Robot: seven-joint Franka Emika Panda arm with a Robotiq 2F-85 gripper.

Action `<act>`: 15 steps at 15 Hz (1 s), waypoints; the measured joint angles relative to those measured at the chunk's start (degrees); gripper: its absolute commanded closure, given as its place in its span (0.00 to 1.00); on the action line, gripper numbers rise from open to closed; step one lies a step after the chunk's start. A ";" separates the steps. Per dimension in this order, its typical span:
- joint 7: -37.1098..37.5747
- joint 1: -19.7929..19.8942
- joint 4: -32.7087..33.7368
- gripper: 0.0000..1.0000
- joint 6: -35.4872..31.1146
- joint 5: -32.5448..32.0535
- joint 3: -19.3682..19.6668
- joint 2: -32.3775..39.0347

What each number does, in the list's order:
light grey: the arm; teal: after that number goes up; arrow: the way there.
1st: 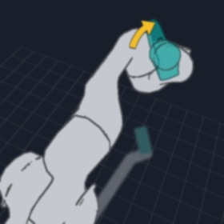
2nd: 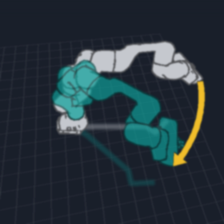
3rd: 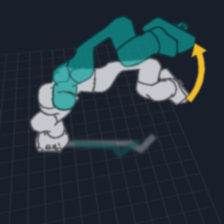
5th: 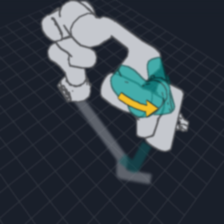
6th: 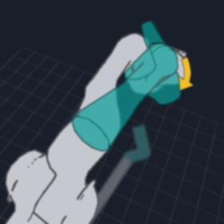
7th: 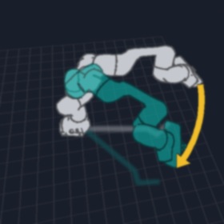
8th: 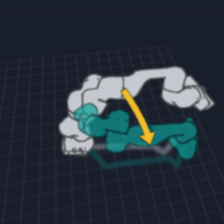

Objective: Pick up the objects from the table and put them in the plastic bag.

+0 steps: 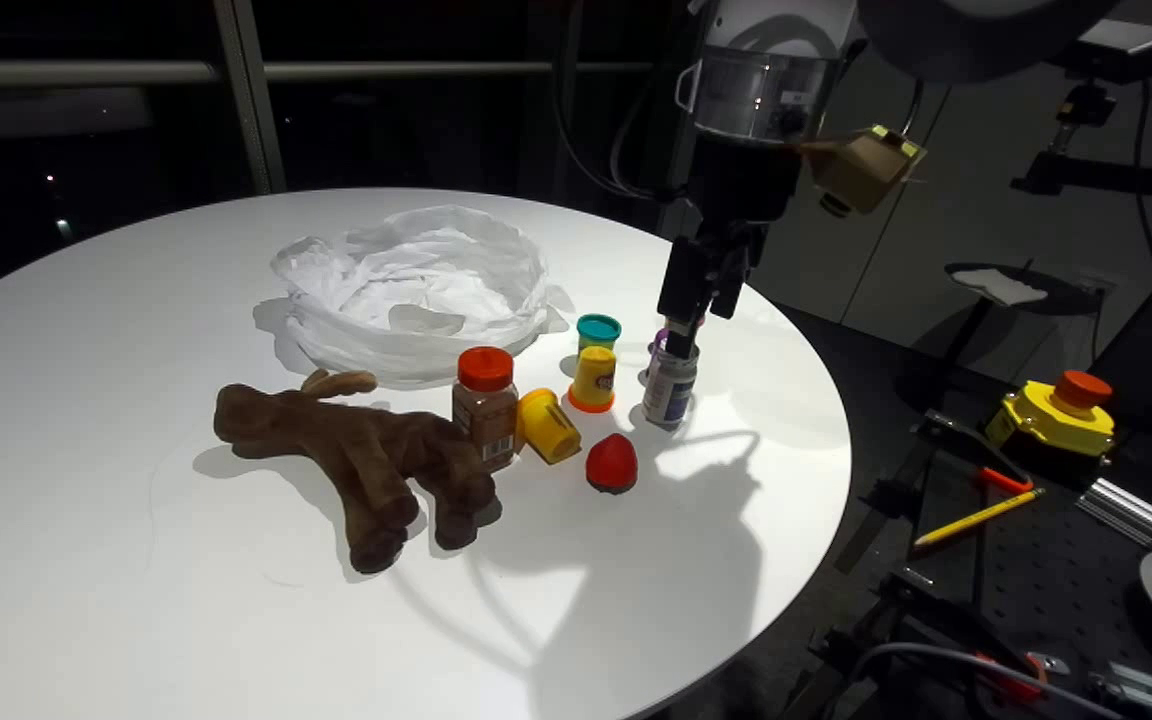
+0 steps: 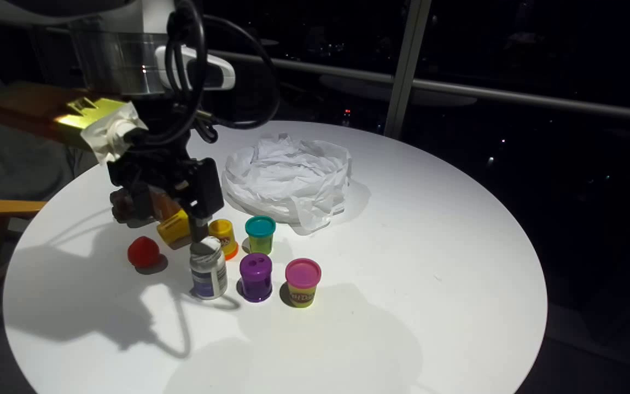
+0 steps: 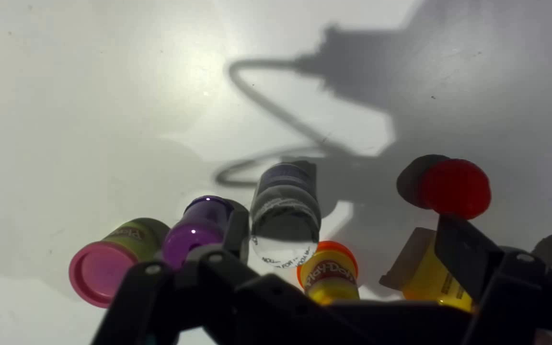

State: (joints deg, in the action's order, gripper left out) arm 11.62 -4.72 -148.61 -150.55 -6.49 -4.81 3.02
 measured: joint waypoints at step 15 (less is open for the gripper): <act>7.83 -1.08 3.81 0.69 -9.55 -6.44 5.77 10.96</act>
State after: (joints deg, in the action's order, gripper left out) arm 19.45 -5.80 -144.80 -160.10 -12.94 0.96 13.98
